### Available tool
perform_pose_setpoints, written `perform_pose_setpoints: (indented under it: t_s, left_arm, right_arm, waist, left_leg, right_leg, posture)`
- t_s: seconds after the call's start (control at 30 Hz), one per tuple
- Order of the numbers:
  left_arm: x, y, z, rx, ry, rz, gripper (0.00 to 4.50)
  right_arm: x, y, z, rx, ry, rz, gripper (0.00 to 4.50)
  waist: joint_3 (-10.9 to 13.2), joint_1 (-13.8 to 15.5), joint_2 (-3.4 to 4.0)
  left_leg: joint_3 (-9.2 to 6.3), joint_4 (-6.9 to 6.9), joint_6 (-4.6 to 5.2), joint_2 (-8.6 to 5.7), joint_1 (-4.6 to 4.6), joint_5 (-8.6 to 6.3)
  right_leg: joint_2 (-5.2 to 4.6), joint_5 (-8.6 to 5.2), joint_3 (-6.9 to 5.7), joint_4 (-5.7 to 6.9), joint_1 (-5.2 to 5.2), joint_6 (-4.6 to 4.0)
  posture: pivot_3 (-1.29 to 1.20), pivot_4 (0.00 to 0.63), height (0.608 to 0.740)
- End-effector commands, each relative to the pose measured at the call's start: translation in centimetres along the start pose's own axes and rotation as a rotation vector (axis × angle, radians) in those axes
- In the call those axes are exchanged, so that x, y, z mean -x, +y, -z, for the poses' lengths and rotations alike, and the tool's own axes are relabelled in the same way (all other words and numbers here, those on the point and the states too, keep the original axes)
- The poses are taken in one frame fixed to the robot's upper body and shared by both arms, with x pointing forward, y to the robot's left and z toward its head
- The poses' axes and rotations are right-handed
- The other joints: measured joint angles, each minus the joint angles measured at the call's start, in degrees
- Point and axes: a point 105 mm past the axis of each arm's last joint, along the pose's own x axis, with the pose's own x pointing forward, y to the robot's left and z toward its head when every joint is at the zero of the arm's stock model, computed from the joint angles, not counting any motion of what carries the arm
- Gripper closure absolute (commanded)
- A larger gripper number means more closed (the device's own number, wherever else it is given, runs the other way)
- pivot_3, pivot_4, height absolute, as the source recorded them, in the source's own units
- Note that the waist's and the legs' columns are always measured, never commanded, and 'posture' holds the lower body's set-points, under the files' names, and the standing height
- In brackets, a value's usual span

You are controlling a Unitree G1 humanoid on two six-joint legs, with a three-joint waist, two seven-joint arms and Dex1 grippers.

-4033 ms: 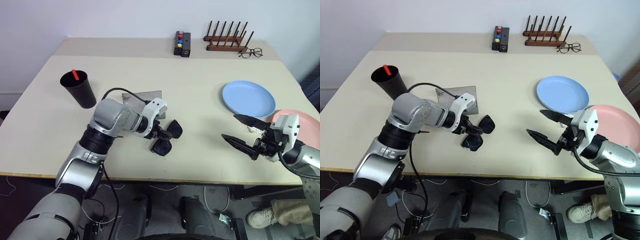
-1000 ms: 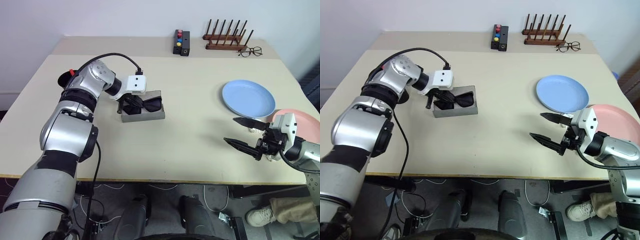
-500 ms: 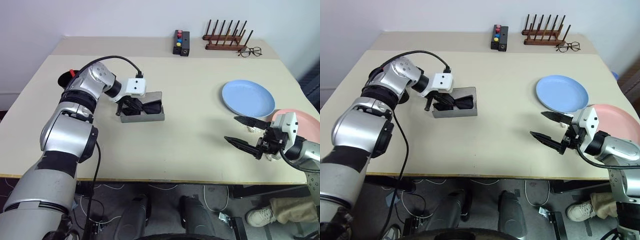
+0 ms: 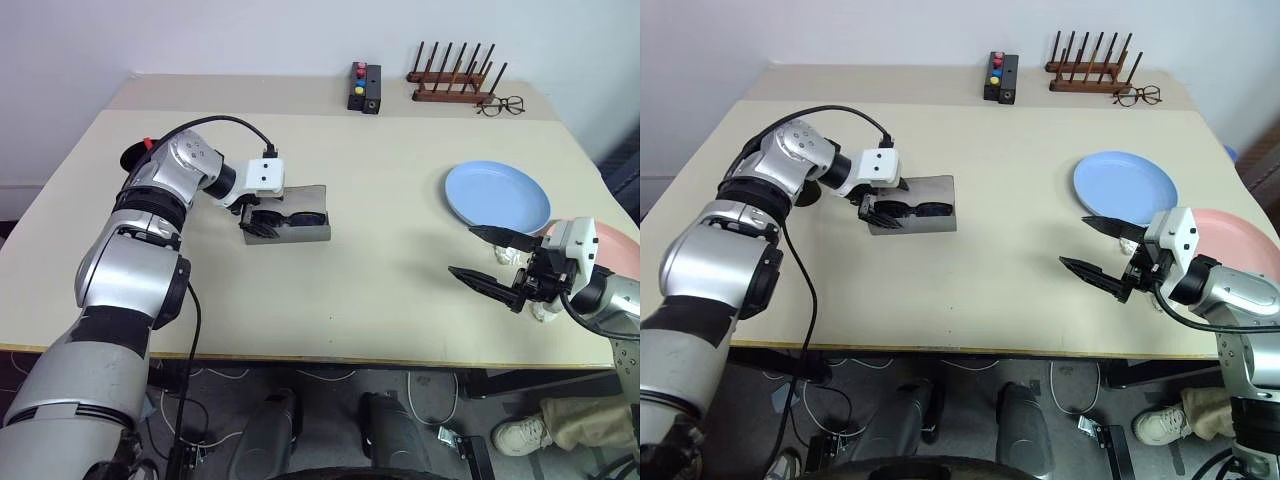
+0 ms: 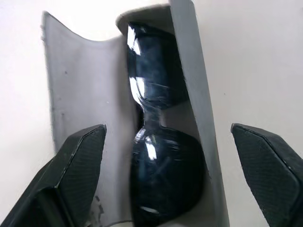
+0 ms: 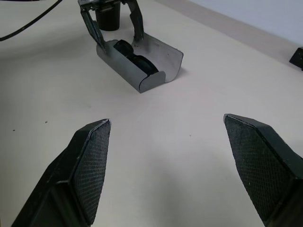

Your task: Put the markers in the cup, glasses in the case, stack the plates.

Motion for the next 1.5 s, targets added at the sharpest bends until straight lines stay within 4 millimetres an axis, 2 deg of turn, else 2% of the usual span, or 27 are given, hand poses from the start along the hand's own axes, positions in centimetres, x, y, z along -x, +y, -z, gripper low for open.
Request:
perform_pose_setpoints:
  t_s: [0.03, 0.2, 0.23, 0.3, 0.37, 0.43, 0.53, 0.57, 0.63, 0.73, 0.93, 1.07, 1.33, 1.5]
  left_arm:
    - [2.5, 3.5, -3.8, -0.006, -0.129, -0.187, 0.05]
    - [4.1, 6.0, -5.0, 0.102, -0.220, -0.381, 0.05]
    - [4.3, 6.3, -4.9, 0.131, -0.220, -0.401, 0.27]
    - [4.6, 6.5, -4.5, 0.120, -0.187, -0.433, 0.88]
    - [4.8, 7.1, -4.1, 0.131, -0.167, -0.500, 1.75]
    - [4.8, 7.4, -3.5, 0.152, -0.144, -0.537, 2.87]
    - [4.7, 7.5, -2.2, 0.175, -0.096, -0.588, 4.32]
    - [4.6, 7.5, -1.8, 0.174, -0.072, -0.604, 4.43]
    - [4.2, 7.4, -0.7, 0.146, -0.001, -0.628, 4.43]
    - [3.5, 6.8, -0.1, 0.198, -0.014, -0.592, 4.43]
    - [1.8, 5.9, 1.8, 0.140, 0.119, -0.583, 4.43]
    - [0.3, 4.7, 2.2, 0.125, 0.129, -0.503, 4.43]
    - [0.9, 1.8, 2.1, 0.097, 0.051, -0.224, 4.43]
    - [1.6, 0.3, 2.3, 0.084, 0.014, -0.125, 4.43]
  right_arm:
    - [-0.1, -0.4, -1.2, 0.031, -0.051, 0.025, 0.59]
    - [-0.8, -0.3, -1.4, 0.032, -0.076, 0.036, 0.59]
    - [-0.9, -0.2, -1.3, 0.032, -0.077, 0.035, 0.59]
    - [-1.2, -0.1, -1.1, 0.032, -0.075, 0.029, 0.59]
    - [-1.6, 0.0, -1.0, 0.033, -0.077, 0.026, 0.59]
    - [-1.9, 0.0, -0.8, 0.034, -0.079, 0.021, 0.59]
    - [-2.6, 0.1, -0.8, 0.034, -0.091, 0.000, 0.59]
    - [-2.8, 0.1, -0.8, 0.035, -0.097, -0.008, 0.59]
    - [-3.2, 0.2, -0.9, 0.039, -0.106, -0.032, 0.59]
    - [-3.6, 0.0, -0.9, 0.050, -0.108, -0.053, 0.59]
    - [-4.4, -0.4, -1.3, 0.062, -0.123, -0.079, 0.59]
    - [-4.7, -0.2, -1.5, 0.063, -0.132, -0.087, 0.59]
    - [-4.3, 0.1, -1.5, 0.055, -0.133, -0.082, 0.59]
    - [-4.1, 0.0, -1.3, 0.048, -0.130, -0.076, 0.59]
  waist:
    - [0.01, 0.01, -0.02]
    - [0.01, -0.12, -0.01]
    - [0.01, -0.17, -0.01]
    - [0.01, -0.22, -0.01]
    - [0.01, -0.19, -0.01]
    - [0.01, -0.18, -0.01]
    - [0.01, -0.17, -0.01]
    - [0.01, -0.13, -0.01]
    - [0.01, -0.10, -0.01]
    - [0.01, -0.15, -0.01]
    - [0.01, -0.14, -0.01]
    - [0.01, -0.09, -0.01]
    - [0.00, -0.26, 0.00]
    - [0.00, -0.34, 0.00]
  left_leg:
    - [0.00, 0.02, 0.00, 0.00, -0.01, 0.00]
    - [-0.01, 0.02, 0.02, 0.00, -0.01, -0.01]
    - [0.00, 0.02, 0.02, -0.01, 0.00, -0.01]
    - [0.01, 0.02, 0.02, -0.01, 0.00, -0.01]
    - [0.01, 0.02, 0.02, -0.01, 0.00, -0.01]
    - [0.01, 0.03, 0.02, -0.01, 0.00, -0.01]
    - [0.02, 0.04, 0.02, -0.02, 0.00, -0.01]
    - [0.03, 0.04, 0.02, -0.02, 0.00, -0.01]
    - [0.02, 0.04, 0.02, -0.02, 0.00, -0.01]
    - [0.03, 0.05, 0.02, -0.03, 0.00, -0.01]
    - [0.03, 0.05, 0.02, -0.04, 0.00, -0.01]
    - [0.03, 0.05, 0.02, -0.04, 0.00, -0.01]
    - [0.03, 0.03, 0.01, -0.04, 0.00, -0.02]
    - [0.01, 0.02, 0.00, -0.02, 0.00, -0.02]
  right_leg:
    - [0.00, 0.00, 0.00, 0.00, 0.00, 0.00]
    - [0.00, -0.02, -0.01, 0.03, 0.00, 0.04]
    - [0.00, -0.02, -0.01, 0.05, 0.00, 0.04]
    - [0.00, -0.02, 0.00, 0.06, -0.01, 0.05]
    - [0.01, -0.02, 0.00, 0.08, -0.02, 0.05]
    - [0.01, -0.02, 0.00, 0.08, -0.02, 0.05]
    - [0.01, -0.02, 0.00, 0.09, -0.02, 0.05]
    - [0.01, -0.02, 0.00, 0.09, -0.02, 0.05]
    - [0.01, -0.02, 0.00, 0.09, -0.02, 0.05]
    - [0.01, -0.01, 0.01, 0.09, -0.01, 0.05]
    - [0.01, -0.01, 0.00, 0.10, -0.02, 0.05]
    - [0.01, -0.01, 0.00, 0.10, -0.02, 0.05]
    - [0.00, -0.01, 0.01, 0.10, -0.04, 0.04]
    - [0.01, -0.01, 0.02, 0.11, -0.05, 0.03]
  posture:
    - [0.00, 0.150, 0.740]
    - [0.00, 0.150, 0.740]
    - [0.00, 0.150, 0.740]
    - [0.00, 0.150, 0.740]
    - [0.00, 0.150, 0.740]
    - [0.00, 0.150, 0.740]
    - [0.00, 0.150, 0.740]
    - [0.00, 0.150, 0.740]
    - [0.00, 0.150, 0.740]
    - [0.00, 0.150, 0.740]
    - [0.00, 0.150, 0.740]
    - [0.00, 0.150, 0.740]
    - [0.00, 0.150, 0.740]
    - [0.00, 0.150, 0.740]
